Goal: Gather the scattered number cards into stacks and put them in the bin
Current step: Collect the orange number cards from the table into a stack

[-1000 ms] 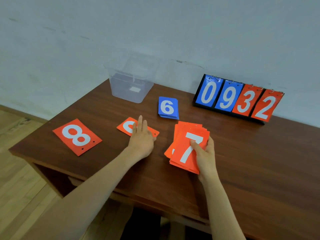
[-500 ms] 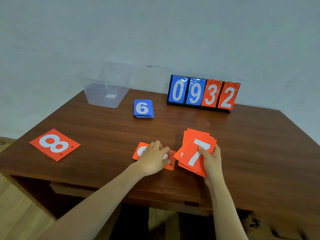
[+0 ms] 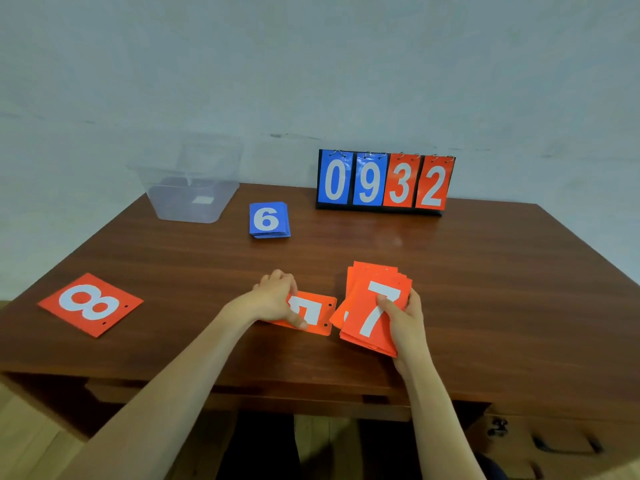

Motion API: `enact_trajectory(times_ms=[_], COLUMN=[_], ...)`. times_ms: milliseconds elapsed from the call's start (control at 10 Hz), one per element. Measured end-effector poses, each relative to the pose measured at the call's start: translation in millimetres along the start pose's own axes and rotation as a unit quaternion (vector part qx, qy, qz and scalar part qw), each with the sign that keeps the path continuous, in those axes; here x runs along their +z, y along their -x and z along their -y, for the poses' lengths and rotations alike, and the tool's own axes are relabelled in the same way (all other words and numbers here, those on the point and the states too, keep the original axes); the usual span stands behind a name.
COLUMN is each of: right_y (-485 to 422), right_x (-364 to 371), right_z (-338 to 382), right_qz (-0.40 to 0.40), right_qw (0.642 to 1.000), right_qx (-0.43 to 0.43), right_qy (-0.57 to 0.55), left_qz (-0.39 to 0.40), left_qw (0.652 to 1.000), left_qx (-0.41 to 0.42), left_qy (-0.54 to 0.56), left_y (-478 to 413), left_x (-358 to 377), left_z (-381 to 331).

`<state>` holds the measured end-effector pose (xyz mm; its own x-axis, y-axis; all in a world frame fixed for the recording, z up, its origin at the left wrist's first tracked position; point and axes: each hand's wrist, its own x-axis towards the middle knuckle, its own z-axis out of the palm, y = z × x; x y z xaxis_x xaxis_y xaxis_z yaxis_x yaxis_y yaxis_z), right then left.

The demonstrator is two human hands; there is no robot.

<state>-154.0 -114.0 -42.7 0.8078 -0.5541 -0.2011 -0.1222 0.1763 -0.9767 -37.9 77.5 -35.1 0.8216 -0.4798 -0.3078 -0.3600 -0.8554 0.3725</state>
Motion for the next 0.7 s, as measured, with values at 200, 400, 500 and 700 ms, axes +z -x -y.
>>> enact_trajectory(times_ms=[200, 400, 500, 700], right_y=[2.0, 3.2, 4.3, 0.6], right_x=[4.1, 7.9, 13.0, 28.8], right_z=[-2.5, -7.7, -8.7, -12.2], right_qz=[0.016, 0.025, 0.032, 0.048], right_qw=[1.0, 0.999, 0.999, 0.998], right_qx=[-0.008, -0.013, -0.016, -0.012], right_qy=[0.016, 0.029, 0.037, 0.043], left_qz=[-0.006, -0.065, -0.148, -0.268], left_qw=[0.994, 0.99, 0.961, 0.789], left_qx=[-0.059, -0.107, -0.1, -0.109], left_qy=[-0.093, 0.068, 0.212, 0.543], left_y=[6.8, 13.0, 16.2, 37.5], left_x=[-1.0, 2.2, -4.7, -11.6], left_z=[-1.8, 4.3, 17.7, 9.8])
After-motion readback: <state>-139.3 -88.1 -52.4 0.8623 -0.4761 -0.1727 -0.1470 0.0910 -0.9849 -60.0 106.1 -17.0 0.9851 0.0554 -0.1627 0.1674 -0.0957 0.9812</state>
